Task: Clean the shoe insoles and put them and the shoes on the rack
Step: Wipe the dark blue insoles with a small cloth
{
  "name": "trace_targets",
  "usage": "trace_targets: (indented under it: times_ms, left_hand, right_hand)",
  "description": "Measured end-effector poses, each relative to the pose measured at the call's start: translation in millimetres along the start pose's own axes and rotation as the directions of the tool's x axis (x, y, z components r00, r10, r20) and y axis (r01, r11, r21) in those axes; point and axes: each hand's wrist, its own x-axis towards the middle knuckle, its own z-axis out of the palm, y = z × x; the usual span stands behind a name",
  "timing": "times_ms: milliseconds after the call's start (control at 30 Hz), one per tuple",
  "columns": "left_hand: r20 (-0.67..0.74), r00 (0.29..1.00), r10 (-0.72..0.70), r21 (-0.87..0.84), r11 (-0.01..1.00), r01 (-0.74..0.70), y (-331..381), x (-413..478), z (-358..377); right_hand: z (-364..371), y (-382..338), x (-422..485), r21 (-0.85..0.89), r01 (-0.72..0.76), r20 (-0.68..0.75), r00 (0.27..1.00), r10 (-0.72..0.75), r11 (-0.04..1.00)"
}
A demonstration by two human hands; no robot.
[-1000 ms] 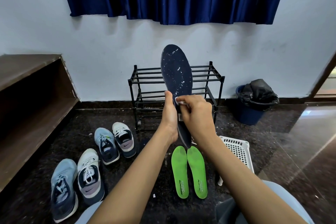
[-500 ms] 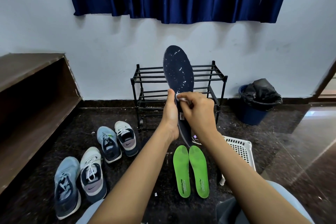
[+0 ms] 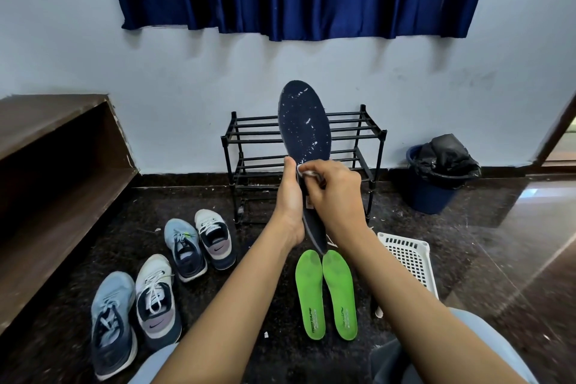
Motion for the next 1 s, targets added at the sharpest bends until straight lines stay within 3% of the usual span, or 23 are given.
trace_targets:
  times_ms: [367,700,1000]
  left_hand:
    - [-0.084,0.994,0.072,0.076,0.995,-0.066,18.9,5.0,-16.2]
    - [-0.05,0.999,-0.008,0.052,0.999,0.011,9.9,4.6,-8.1]
    - [-0.101,0.994,0.049,0.114,0.993,-0.038,17.4,3.1,-15.3]
  right_hand:
    - [9.3,-10.2,-16.9,0.067,0.041,0.105,0.993,-0.048,0.997]
    - [4.1,-0.6,-7.5,0.107,-0.063,0.019,0.998,0.061,0.992]
    - [9.0,-0.2,-14.5,0.04,0.034,0.112,0.993,-0.039,0.999]
